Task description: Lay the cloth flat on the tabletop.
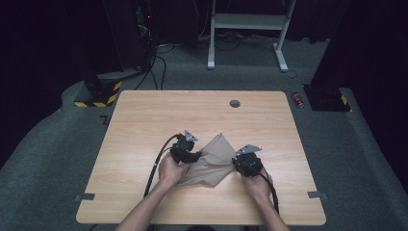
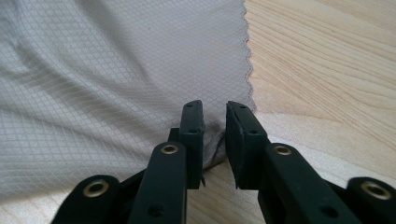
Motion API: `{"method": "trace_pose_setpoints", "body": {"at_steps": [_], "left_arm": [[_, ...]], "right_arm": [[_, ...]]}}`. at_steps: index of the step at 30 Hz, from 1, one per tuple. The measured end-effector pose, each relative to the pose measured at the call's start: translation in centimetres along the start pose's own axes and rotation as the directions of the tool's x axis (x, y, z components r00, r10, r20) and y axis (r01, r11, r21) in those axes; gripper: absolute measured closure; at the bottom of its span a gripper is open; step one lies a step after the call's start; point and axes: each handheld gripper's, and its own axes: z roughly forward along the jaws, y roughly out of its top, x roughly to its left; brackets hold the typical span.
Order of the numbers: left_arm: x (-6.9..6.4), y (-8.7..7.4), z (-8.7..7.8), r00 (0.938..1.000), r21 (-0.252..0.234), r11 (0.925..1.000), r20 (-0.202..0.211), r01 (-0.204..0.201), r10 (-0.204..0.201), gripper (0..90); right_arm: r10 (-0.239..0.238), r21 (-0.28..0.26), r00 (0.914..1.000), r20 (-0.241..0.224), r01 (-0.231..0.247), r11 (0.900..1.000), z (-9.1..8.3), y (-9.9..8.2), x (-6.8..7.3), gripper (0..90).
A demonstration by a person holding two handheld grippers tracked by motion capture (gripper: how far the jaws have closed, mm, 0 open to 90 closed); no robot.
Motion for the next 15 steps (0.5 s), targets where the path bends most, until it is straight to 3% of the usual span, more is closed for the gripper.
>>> {"method": "trace_pose_setpoints", "body": {"at_steps": [4, 5, 6, 9, 11, 15], "left_arm": [[0.1, 0.0, 1.0, 0.9999, 0.045, 0.999, 0.014, -0.007, 0.007, 74.4], [0.1, -0.1, 0.8, 0.9997, 0.053, 0.9984, 0.014, -0.02, 0.02, 85.5], [0.1, -0.1, 0.8, 0.9997, 0.053, 0.9984, 0.014, -0.02, 0.02, 88.5], [0.1, -0.2, 0.3, 0.999, 0.054, 0.9976, 0.004, -0.044, 0.044, 89.3], [0.4, -0.5, -1.1, 0.9978, 0.025, 0.9976, -0.018, -0.064, 0.064, 89.6], [0.6, -1.1, -2.6, 0.9974, 0.001, 0.9978, -0.03, -0.066, 0.066, 89.6]], "right_arm": [[-0.008, 0.0, 0.9999, -0.008, 0.008, 1.0, 0.0, 0.0, -0.1, 81.2], [-0.013, 0.002, 0.9998, -0.012, 0.013, 0.9999, 0.0, 0.0, -0.1, 84.3], [-0.015, 0.002, 0.9998, -0.01, 0.015, 0.9999, 0.0, 0.0, -0.1, 85.8], [-0.016, 0.002, 0.9998, -0.012, 0.016, 0.9999, 0.0, 0.0, -0.1, 87.1], [-0.011, -0.008, 0.9998, -0.016, 0.01, 0.9999, -0.2, -0.1, -0.2, 87.9], [-0.001, -0.022, 0.9998, -0.021, 0.001, 0.9997, -0.5, -0.2, -0.4, 88.2]]}}
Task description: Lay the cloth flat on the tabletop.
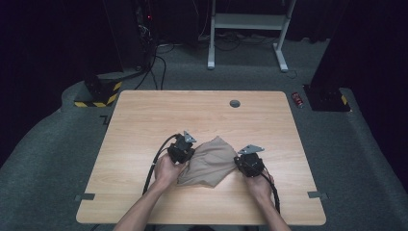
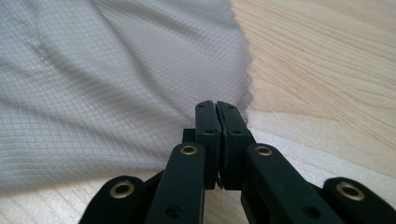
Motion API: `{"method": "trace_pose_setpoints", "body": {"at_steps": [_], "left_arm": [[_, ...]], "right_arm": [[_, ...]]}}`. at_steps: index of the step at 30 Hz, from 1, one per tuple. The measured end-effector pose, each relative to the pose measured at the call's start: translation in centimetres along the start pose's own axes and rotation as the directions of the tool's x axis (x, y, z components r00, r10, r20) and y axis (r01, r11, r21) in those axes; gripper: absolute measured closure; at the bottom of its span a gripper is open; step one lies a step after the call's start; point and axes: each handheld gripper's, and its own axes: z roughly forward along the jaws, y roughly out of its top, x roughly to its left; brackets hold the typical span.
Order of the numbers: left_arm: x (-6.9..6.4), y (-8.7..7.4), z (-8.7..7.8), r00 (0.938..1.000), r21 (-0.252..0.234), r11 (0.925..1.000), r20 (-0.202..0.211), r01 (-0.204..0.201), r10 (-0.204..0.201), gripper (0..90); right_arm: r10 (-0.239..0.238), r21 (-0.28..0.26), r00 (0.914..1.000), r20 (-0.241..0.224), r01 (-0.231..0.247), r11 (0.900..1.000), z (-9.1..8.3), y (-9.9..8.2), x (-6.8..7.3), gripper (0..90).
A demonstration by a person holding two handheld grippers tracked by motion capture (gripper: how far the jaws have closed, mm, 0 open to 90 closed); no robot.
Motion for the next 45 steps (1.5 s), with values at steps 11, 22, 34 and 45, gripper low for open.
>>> {"method": "trace_pose_setpoints", "body": {"at_steps": [11, 22, 34, 45], "left_arm": [[0.6, -3.2, -2.0, 0.9941, 0.01, 0.9968, 0.074, 0.079, -0.08, 82.8], [-0.1, 0.0, 1.2, 0.9937, -0.013, 0.9954, 0.061, 0.095, -0.094, 58.8], [-0.7, 0.7, 2.9, 0.997, 0.078, 0.9969, 0.077, -0.003, -0.003, 89.0], [2.9, -2.5, -0.3, 0.9943, -0.021, 0.995, -0.041, 0.098, -0.098, 89.9]], "right_arm": [[-0.025, -0.041, 0.9997, -0.002, 0.025, 0.9989, -0.4, 0.2, 0.5, 79.1], [0.023, 0.004, 0.9997, -0.009, -0.023, 0.9997, 0.2, 0.1, -0.1, 68.4], [-0.031, -0.045, 0.9987, -0.04, 0.03, 0.9986, -0.7, 2.0, 1.0, 88.4], [-0.145, -0.079, 0.9862, -0.08, 0.139, 0.9872, 0.4, 7.1, 5.7, 83.8]]}}
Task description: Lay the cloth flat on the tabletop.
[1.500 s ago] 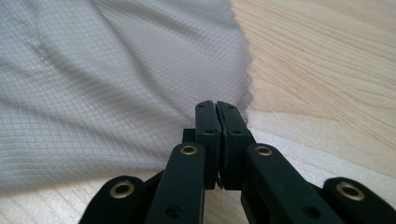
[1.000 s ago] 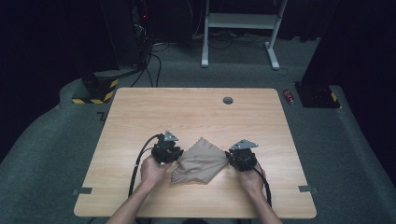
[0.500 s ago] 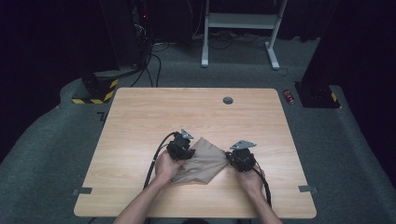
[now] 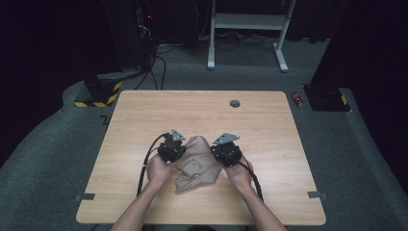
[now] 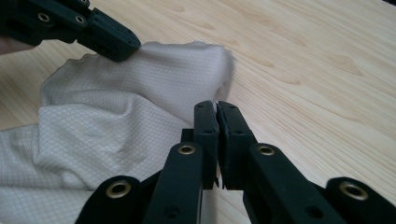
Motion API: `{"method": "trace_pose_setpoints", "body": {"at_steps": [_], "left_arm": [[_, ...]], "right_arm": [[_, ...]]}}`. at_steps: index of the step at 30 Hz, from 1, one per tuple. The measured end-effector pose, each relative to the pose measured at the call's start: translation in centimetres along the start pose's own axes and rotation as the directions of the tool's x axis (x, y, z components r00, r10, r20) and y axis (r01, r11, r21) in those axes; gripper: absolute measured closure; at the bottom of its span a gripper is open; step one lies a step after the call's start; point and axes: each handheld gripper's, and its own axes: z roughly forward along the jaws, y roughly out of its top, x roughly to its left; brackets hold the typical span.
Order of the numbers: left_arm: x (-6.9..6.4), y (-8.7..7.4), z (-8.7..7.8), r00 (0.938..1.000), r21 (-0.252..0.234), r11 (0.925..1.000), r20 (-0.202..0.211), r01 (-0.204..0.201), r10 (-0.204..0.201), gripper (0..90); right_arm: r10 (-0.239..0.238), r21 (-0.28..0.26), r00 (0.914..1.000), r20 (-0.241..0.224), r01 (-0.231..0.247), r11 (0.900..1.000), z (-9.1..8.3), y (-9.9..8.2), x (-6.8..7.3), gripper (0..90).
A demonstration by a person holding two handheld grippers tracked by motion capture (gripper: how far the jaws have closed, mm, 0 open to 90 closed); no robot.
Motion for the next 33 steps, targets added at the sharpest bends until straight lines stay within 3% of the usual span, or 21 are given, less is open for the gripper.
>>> {"method": "trace_pose_setpoints", "body": {"at_steps": [3, 5, 6, 8, 9, 10, 11, 12, 16, 17, 18, 20, 21, 28, 33], "left_arm": [[0.8, -1.2, 0.2, 0.9993, 0.018, 0.9991, -0.003, 0.038, -0.038, 89.9], [1.4, -2.3, 0.2, 0.9969, 0.008, 0.9969, 0.005, 0.079, -0.079, 89.3], [1.4, -2.3, 0.2, 0.9969, 0.008, 0.9969, 0.005, 0.079, -0.079, 89.1], [1.3, -2.4, 0.2, 0.9974, 0.003, 0.9974, -0.006, 0.072, -0.072, 89.0], [1.1, -2.4, 0.2, 0.9978, 0.001, 0.998, -0.02, 0.064, -0.064, 86.9], [0.9, -2.5, 0.2, 0.9976, -0.008, 0.9982, -0.033, 0.06, -0.06, 86.9], [0.9, -2.7, 0.3, 0.9967, -0.029, 0.9977, -0.051, 0.062, -0.063, 82.7], [0.9, -2.7, 0.3, 0.9967, -0.029, 0.9977, -0.051, 0.062, -0.063, 79.8], [1.4, -3.5, 0.2, 0.9917, -0.076, 0.9906, -0.051, 0.114, -0.118, 70.3], [1.6, -3.6, 0.2, 0.9915, -0.084, 0.9898, -0.051, 0.116, -0.12, 63.6], [1.6, -3.8, 0.2, 0.9914, -0.093, 0.9891, -0.054, 0.114, -0.119, 63.6], [1.7, -4.1, 0.2, 0.9911, -0.108, 0.9875, -0.054, 0.115, -0.121, 58.0], [1.7, -4.4, 0.1, 0.9914, -0.122, 0.9862, -0.053, 0.112, -0.119, 53.1], [1.7, -5.0, 0.2, 0.9897, -0.157, 0.9805, -0.062, 0.118, -0.129, 45.9], [1.8, -5.0, 0.2, 0.9877, -0.152, 0.9804, -0.074, 0.125, -0.138, 42.1]], "right_arm": [[0.002, -0.014, 1.0, -0.008, -0.002, 0.9999, 0.1, -0.2, 0.4, 80.0], [0.039, -0.019, 0.999, -0.021, -0.04, 0.999, -0.3, -1.0, 0.1, 73.7], [0.039, -0.019, 0.999, -0.021, -0.04, 0.999, -0.3, -1.0, 0.1, 73.7], [0.079, -0.013, 0.9967, -0.02, -0.079, 0.9968, -0.6, -1.8, -0.5, 70.3], [0.124, 0.001, 0.9919, -0.031, -0.124, 0.9923, -0.8, -2.8, -1.3, 66.6], [0.124, 0.001, 0.9919, -0.031, -0.124, 0.9923, -0.8, -2.8, -1.3, 66.6], [0.159, 0.011, 0.9865, -0.039, -0.158, 0.9873, -0.8, -3.8, -1.7, 63.4], [0.159, 0.011, 0.9865, -0.039, -0.158, 0.9873, -0.8, -3.8, -1.7, 63.4], [0.2, 0.047, 0.9781, -0.058, -0.198, 0.9792, -0.1, -5.2, -2.0, 60.5], [0.197, 0.059, 0.9783, -0.065, -0.193, 0.9795, 0.2, -5.3, -1.9, 61.6], [0.201, 0.072, 0.9766, -0.076, -0.196, 0.978, 0.4, -5.4, -1.7, 66.0], [0.181, 0.077, 0.9786, -0.098, -0.174, 0.9818, 0.9, -5.4, -1.4, 79.7], [0.15, 0.069, 0.9839, -0.098, -0.143, 0.9873, 1.1, -5.2, -1.0, 88.8], [0.13, 0.042, 0.989, -0.072, -0.127, 0.991, 0.1, -3.6, -1.0, 89.4], [0.098, 0.008, 0.9936, -0.056, -0.097, 0.9952, -0.7, -0.4, -0.5, 89.1]]}}
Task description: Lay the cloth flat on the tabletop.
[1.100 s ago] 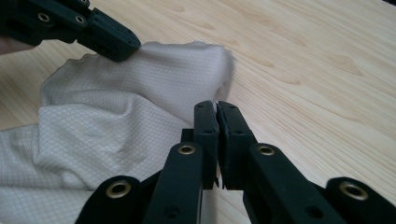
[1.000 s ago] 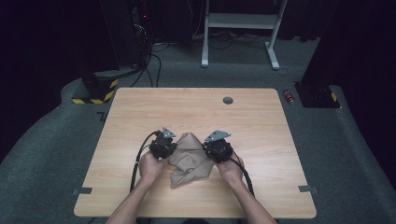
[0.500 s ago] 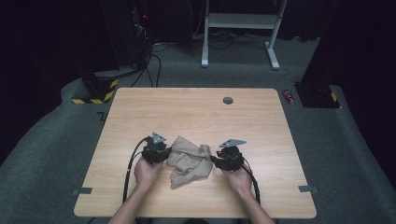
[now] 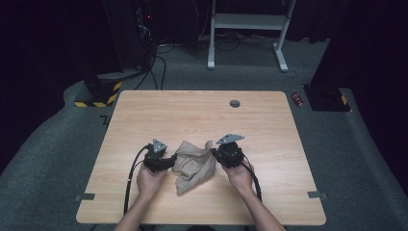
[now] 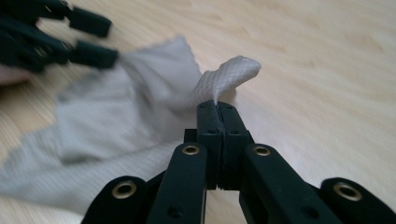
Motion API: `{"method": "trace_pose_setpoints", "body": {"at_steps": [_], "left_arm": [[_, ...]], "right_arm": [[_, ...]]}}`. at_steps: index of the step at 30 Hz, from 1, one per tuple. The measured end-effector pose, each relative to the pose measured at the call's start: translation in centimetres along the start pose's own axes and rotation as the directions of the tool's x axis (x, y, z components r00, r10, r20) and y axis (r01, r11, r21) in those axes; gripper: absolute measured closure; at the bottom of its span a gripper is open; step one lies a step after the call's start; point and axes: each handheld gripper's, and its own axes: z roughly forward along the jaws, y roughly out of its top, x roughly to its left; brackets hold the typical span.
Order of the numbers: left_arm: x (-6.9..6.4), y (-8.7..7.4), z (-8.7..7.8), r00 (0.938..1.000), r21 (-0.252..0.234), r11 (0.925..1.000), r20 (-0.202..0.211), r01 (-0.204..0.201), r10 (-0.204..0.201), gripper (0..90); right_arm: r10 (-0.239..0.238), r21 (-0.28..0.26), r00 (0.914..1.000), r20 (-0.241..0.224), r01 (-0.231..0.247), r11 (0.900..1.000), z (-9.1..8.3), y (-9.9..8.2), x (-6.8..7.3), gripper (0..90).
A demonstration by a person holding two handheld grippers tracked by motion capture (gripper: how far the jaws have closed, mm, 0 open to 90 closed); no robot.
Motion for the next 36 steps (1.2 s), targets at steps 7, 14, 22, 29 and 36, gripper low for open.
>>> {"method": "trace_pose_setpoints", "body": {"at_steps": [7, 14, 22, 29, 36], "left_arm": [[0.0, 0.0, 0.0, 1.0, -0.001, 1.0, -0.006, 0.007, -0.007, 39.6], [0.0, 0.0, 0.0, 0.9999, 0.001, 1.0, -0.009, 0.009, -0.009, 38.5], [0.0, 0.0, 0.0, 0.9999, 0.0, 0.9999, -0.01, 0.013, -0.013, 38.1], [0.0, 0.0, 0.0, 0.9999, 0.003, 0.9999, -0.012, 0.011, -0.011, 37.8], [0.0, 0.0, 0.0, 0.9999, 0.003, 0.9999, -0.012, 0.011, -0.011, 37.7]], "right_arm": [[-0.05, 0.072, 0.9937, -0.101, 0.057, 0.9957, 4.4, 1.9, 3.6, 87.2], [0.008, 0.028, 0.981, -0.194, -0.003, 0.9996, 4.3, 0.6, 3.5, 73.8], [0.084, 0.025, 0.9911, -0.103, -0.082, 0.9963, 1.8, -1.3, -0.2, 70.6], [0.171, 0.057, 0.9745, -0.145, -0.165, 0.9847, 4.2, -1.8, -0.4, 63.5], [0.098, 0.096, 0.9858, -0.136, -0.085, 0.9917, 5.6, -1.1, 0.9, 87.8]]}}
